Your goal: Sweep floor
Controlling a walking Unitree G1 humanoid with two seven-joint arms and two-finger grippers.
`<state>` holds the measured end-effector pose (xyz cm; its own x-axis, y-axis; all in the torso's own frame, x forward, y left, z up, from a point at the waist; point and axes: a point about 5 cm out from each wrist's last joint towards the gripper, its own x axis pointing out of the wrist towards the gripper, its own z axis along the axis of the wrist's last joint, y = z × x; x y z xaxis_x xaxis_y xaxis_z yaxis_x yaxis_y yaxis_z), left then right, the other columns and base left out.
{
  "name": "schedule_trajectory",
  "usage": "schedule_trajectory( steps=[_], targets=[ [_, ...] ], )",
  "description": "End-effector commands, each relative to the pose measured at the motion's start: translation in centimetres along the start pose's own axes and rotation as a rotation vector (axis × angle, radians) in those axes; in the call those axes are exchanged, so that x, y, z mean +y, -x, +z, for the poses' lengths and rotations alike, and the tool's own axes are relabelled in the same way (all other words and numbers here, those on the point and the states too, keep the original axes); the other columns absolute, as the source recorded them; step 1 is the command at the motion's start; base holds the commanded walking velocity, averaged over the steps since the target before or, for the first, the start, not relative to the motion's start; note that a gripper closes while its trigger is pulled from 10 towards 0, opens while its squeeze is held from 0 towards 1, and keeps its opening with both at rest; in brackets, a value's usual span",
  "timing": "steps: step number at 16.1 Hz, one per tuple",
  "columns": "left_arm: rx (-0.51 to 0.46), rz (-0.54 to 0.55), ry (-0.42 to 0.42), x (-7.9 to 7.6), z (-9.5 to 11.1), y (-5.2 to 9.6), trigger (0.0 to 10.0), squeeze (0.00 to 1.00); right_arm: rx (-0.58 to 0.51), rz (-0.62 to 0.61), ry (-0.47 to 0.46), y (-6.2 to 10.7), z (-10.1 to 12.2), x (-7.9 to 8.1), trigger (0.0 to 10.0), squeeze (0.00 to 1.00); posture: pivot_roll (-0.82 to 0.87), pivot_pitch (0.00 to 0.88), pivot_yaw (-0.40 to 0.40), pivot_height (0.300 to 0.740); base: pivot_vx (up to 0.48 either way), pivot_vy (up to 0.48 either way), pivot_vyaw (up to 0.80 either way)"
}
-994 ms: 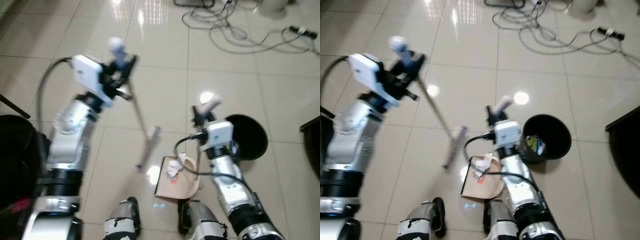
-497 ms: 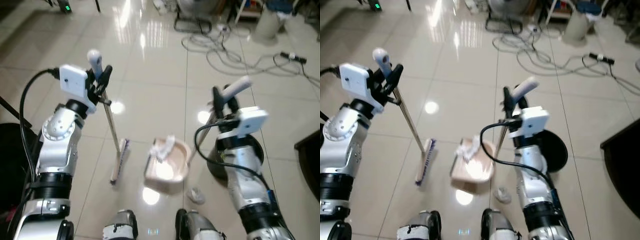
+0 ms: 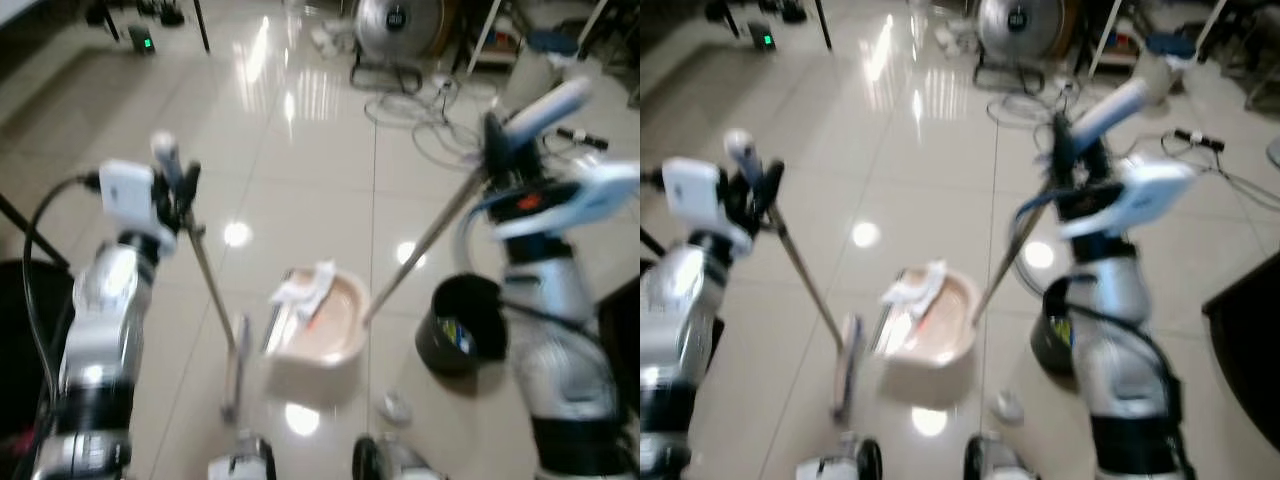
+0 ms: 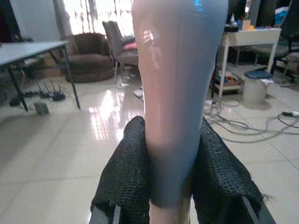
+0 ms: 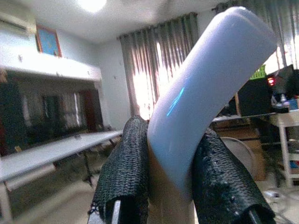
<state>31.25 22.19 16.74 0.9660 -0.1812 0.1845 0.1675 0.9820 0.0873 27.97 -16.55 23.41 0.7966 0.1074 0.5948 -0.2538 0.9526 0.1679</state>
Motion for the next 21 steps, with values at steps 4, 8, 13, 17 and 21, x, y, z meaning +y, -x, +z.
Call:
schedule_trajectory(
  steps=[4, 8, 13, 17, 21],
  targets=[
    [0.021, -0.039, -0.001, -2.0, -0.4, 1.3, 10.0, 0.0, -0.084, -0.012, -0.087, 0.5, 3.4, -0.5, 10.0, 0.0, -0.02, 0.059, 0.014, 0.74, 0.0, 0.0, 0.0],
    [0.049, -0.061, 0.026, -2.6, -1.0, 1.8, 10.0, 0.0, -0.104, 0.021, -0.07, 1.4, 4.7, -0.8, 10.0, 0.0, -0.02, 0.055, 0.016, 0.74, 0.0, 0.0, 0.0],
    [0.107, -0.022, -0.014, -1.8, -1.9, 2.1, 10.0, 0.0, -0.066, -0.153, 0.113, 2.3, 4.8, -4.3, 10.0, 0.0, -0.03, 0.052, 0.008, 0.74, 0.0, 0.0, 0.0],
    [0.085, -0.041, 0.008, -2.9, -1.8, 1.5, 10.0, 0.0, -0.108, -0.204, 0.108, 2.7, 5.8, -6.0, 10.0, 0.0, -0.03, 0.056, 0.007, 0.74, 0.0, 0.0, 0.0],
    [0.063, -0.11, -0.011, -5.1, -2.2, 1.6, 10.0, 0.0, -0.103, -0.199, 0.13, 3.9, 5.9, -5.9, 10.0, 0.0, -0.04, 0.064, 0.019, 0.74, 0.0, 0.0, 0.0]
  ],
)
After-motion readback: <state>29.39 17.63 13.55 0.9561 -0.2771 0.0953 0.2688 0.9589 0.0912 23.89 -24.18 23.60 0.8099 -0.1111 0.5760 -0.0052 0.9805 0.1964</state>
